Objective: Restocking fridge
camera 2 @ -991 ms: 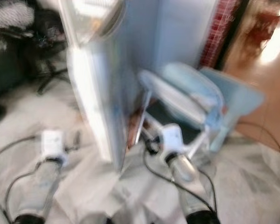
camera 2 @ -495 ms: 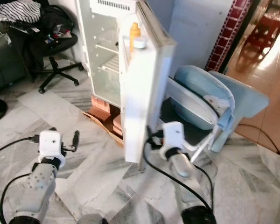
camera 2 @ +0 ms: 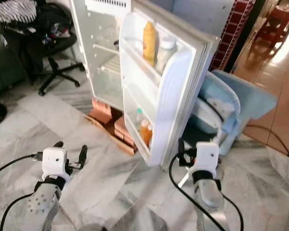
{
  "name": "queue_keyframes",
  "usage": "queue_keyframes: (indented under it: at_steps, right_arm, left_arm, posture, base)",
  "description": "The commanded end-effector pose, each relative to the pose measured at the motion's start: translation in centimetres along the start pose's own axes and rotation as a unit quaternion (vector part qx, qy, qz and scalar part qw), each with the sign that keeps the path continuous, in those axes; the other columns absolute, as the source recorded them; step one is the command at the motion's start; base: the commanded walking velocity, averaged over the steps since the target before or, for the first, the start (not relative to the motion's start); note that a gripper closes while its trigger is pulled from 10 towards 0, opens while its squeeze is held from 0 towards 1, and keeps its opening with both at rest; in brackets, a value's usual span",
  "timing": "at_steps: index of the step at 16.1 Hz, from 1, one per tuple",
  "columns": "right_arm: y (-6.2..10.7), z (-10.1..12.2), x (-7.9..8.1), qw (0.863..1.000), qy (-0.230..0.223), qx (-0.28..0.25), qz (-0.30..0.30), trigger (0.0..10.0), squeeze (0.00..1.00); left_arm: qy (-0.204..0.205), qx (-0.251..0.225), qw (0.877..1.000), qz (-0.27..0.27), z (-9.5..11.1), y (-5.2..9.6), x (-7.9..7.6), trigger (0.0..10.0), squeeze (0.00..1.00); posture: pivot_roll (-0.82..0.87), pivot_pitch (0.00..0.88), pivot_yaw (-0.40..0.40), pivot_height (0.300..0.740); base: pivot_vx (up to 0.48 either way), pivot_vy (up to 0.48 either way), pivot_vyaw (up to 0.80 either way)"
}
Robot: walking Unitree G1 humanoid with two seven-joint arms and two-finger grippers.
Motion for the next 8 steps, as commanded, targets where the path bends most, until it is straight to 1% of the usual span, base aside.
queue_keyframes:
  at_steps: [1, 4, 7, 8]
  right_arm:
    - [-0.21, 0.63, 0.59, 1.000, -0.005, -0.012, 0.008, 10.0, 0.00]
    - [-0.63, 1.03, 0.84, 1.000, -0.005, -0.014, 0.011, 10.0, 0.00]
    - [-0.86, 1.19, 0.69, 1.000, -0.004, -0.017, 0.011, 10.0, 0.00]
    - [-0.89, 1.20, 0.64, 1.000, -0.003, -0.017, 0.011, 10.0, 0.00]
  left_arm:
    - [0.002, -0.010, 1.000, -0.003, 0.70, -0.34, 0.17, 10.0, 0.00]
    - [0.000, -0.007, 1.000, 0.000, 0.47, -0.37, 0.52, 10.0, 0.00]
    - [0.000, -0.001, 1.000, 0.001, 0.16, -0.32, 0.53, 10.0, 0.00]
    - [0.006, -0.003, 1.000, -0.001, 0.21, -0.35, 0.35, 10.0, 0.00]
  posture:
    - [0.13, 0.015, -0.001, 0.740]
    - [0.13, 0.015, -0.004, 0.740]
    - [0.13, 0.016, -0.005, 0.740]
    - [0.13, 0.016, -0.005, 0.740]
  base:
    - [0.356, 0.000, 0.00]
    - [0.359, 0.000, 0.00]
    - [0.356, 0.000, 0.00]
    - [0.000, 0.000, 0.00]
Point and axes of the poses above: a point about 5 cm out from each wrist's last joint towards the gripper, its own y axis pointing back from the gripper into the wrist, its own z axis along the axis of the wrist's last joint, x = y × z, the point moved 4 cm from there along -y, pointing out of the wrist towards the gripper, and after that the axes turned 11 degrees about -y, right-handed, at the moved point
